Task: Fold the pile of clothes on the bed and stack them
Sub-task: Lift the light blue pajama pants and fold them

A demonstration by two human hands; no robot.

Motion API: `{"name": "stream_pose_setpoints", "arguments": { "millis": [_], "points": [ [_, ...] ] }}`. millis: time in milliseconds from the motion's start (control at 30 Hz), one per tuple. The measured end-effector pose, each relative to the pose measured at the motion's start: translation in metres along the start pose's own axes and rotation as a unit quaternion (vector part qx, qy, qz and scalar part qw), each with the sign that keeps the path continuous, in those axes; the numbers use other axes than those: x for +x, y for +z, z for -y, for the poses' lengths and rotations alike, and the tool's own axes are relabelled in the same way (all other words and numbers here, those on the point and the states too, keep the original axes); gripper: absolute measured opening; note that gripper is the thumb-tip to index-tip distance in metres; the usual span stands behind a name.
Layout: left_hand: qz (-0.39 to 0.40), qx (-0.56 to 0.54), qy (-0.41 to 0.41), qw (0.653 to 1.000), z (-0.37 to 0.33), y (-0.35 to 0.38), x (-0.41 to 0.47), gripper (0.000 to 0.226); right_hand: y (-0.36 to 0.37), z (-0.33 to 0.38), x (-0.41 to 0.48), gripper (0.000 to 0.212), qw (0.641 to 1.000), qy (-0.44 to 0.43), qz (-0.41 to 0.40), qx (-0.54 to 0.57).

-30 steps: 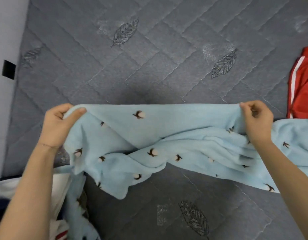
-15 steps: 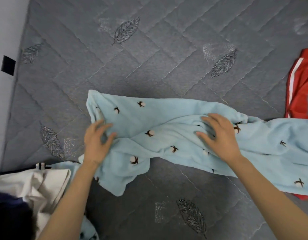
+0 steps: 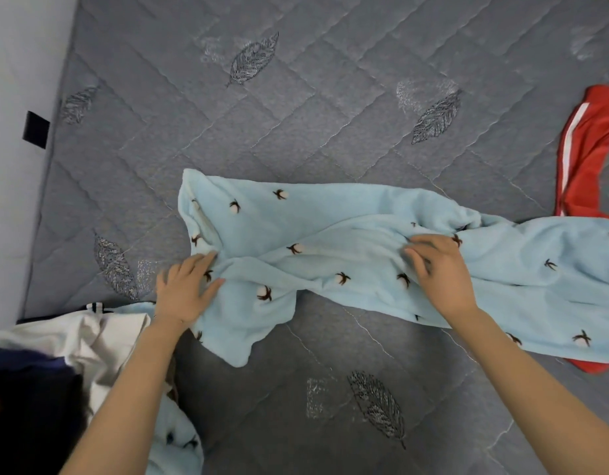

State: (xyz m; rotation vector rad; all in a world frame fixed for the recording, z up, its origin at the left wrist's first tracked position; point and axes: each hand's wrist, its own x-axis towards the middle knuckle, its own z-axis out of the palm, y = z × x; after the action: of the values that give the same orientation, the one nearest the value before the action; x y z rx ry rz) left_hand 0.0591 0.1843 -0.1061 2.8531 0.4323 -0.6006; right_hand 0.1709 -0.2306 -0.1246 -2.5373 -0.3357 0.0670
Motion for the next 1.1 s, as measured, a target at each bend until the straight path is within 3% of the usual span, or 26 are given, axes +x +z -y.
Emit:
{"name": "stream_pose_setpoints", "arguments": {
  "millis": [67,133,233,333,433,500,567,667,733,867,1000,1100],
  "points": [
    [-0.030,-0.013,0.024,0.999,-0.003,0.000,0.003,0.064,0.000,0.001,-0.003,0.039,1.000,-0.005,0.009,0.002],
    [-0.038,0.012,-0.037,0.999,-0.012,0.002,0.010,0.052,0.001,0.003,-0.005,0.038,1.000,-0.002,0.014,0.006],
    [-0.009,0.037,-0.135,0.990,-0.017,0.007,0.013,0.055,0.001,0.004,-0.005,0.041,1.000,-0.001,0.026,0.009],
    [-0.017,-0.016,-0.223,0.975,-0.009,0.007,0.012,0.053,-0.002,0.002,-0.001,0.035,0.999,0.001,0.048,0.008],
    [-0.032,-0.038,-0.258,0.965,0.003,0.006,0.008,0.049,-0.004,-0.002,0.001,0.034,0.997,0.004,0.071,0.007],
    [-0.070,-0.067,-0.236,0.967,0.009,0.006,0.003,0.054,-0.003,-0.003,0.002,0.035,0.997,0.006,0.077,0.007],
    [-0.121,-0.082,-0.142,0.979,0.013,0.008,0.002,0.053,-0.002,-0.001,0.002,0.035,0.997,0.008,0.071,0.009],
    [-0.062,-0.017,-0.001,0.998,0.009,0.014,0.006,0.057,0.002,0.003,0.002,0.032,0.998,-0.001,0.057,0.001],
    [-0.008,0.037,-0.003,0.999,0.007,0.019,0.013,0.057,0.004,0.003,0.002,0.034,0.999,-0.013,0.050,-0.005],
    [0.054,-0.024,-0.170,0.984,0.007,0.018,0.020,0.054,0.003,-0.001,0.002,0.042,0.999,-0.028,0.029,-0.027],
    [-0.051,-0.093,-0.042,0.993,0.000,0.019,0.012,0.050,-0.003,-0.011,0.003,0.057,0.998,0.011,0.020,-0.066],
    [-0.014,-0.133,0.027,0.991,-0.008,0.019,0.003,0.065,-0.006,-0.016,0.004,0.053,0.993,0.031,0.024,-0.115]
  ]
}}
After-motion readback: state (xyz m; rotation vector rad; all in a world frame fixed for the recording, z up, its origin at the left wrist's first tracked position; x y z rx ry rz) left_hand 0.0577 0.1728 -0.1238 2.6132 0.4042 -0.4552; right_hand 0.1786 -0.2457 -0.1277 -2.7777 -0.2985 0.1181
